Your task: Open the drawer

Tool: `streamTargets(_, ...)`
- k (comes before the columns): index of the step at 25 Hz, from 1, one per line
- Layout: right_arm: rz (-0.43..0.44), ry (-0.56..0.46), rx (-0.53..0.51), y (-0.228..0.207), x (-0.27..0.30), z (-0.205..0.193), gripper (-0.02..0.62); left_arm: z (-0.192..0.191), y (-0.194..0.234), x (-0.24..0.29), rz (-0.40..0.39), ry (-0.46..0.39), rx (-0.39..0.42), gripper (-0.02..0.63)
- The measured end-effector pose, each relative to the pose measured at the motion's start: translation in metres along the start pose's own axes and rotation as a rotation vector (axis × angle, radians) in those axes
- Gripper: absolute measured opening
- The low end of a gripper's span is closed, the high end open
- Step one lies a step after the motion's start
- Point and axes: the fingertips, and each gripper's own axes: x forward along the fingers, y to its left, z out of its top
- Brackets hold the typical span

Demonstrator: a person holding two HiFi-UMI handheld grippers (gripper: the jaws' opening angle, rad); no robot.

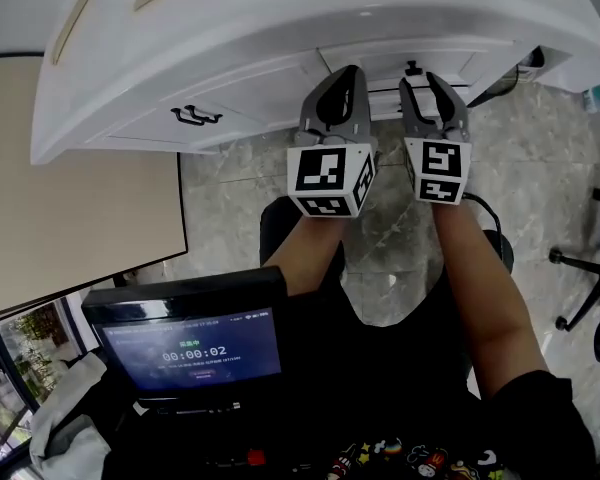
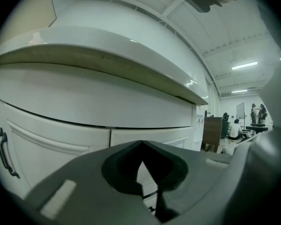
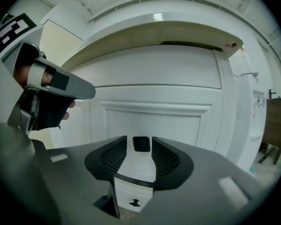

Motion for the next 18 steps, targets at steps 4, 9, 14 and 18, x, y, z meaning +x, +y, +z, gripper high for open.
streamTargets(4,-0.005,-0.004,-0.001,0.001,0.007,-0.005,0.181,-0.01,0.003,0.003,-0.005,0.004,-0.003,0.002)
streamTargets(9,-0.02,-0.011,-0.005,0.0,0.016,-0.005,0.167,-0.019,0.008,0.007,0.0,0.007,-0.008,0.002)
streamTargets(14,-0.048,-0.016,-0.021,-0.004,0.021,-0.007,0.149,-0.025,0.012,0.007,-0.003,0.007,-0.001,0.002)
streamTargets(18,-0.047,-0.02,-0.003,-0.004,0.022,-0.008,0.147,-0.03,0.015,0.006,0.003,0.01,-0.009,0.002)
